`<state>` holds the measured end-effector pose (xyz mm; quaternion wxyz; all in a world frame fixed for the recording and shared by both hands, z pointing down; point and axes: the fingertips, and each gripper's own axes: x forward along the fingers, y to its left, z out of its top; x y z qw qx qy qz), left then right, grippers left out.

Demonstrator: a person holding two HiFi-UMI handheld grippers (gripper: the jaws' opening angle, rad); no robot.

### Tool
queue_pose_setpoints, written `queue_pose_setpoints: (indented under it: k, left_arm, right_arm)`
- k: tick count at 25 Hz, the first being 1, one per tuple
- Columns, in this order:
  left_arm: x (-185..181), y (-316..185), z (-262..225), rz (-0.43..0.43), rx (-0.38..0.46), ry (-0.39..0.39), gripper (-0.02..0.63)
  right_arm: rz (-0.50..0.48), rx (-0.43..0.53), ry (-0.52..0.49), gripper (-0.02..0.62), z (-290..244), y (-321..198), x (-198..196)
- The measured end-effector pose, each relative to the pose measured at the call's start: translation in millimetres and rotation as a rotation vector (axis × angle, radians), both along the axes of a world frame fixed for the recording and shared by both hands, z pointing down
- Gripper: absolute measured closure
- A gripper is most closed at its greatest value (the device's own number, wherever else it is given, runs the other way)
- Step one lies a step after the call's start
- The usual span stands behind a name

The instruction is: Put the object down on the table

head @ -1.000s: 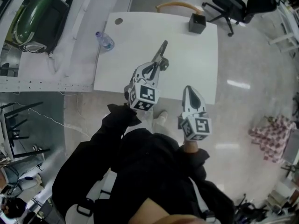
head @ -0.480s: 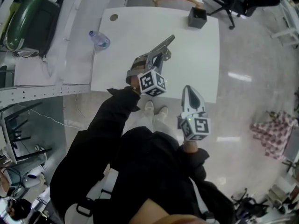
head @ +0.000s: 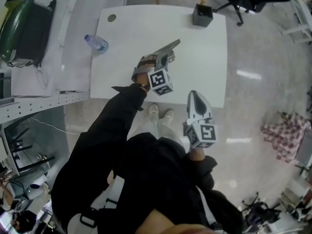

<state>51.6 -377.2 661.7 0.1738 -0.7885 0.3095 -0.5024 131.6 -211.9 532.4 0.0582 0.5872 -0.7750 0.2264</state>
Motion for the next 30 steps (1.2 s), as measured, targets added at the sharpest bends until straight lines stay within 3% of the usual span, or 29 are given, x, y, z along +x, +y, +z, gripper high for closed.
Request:
queue_pose_setpoints:
  k: [27, 30]
  left_arm:
    - [18.3, -17.9, 93.1, 0.098, -0.148, -0.184, 0.561]
    - [19.3, -13.9, 97.7, 0.097, -0.201, -0.18, 0.51]
  right_arm:
    - [0.015, -0.051, -0.001, 0.603, 18.0, -9.5, 10.6]
    - [0.018, -0.054, -0.003, 0.603, 17.6, -8.9, 10.6]
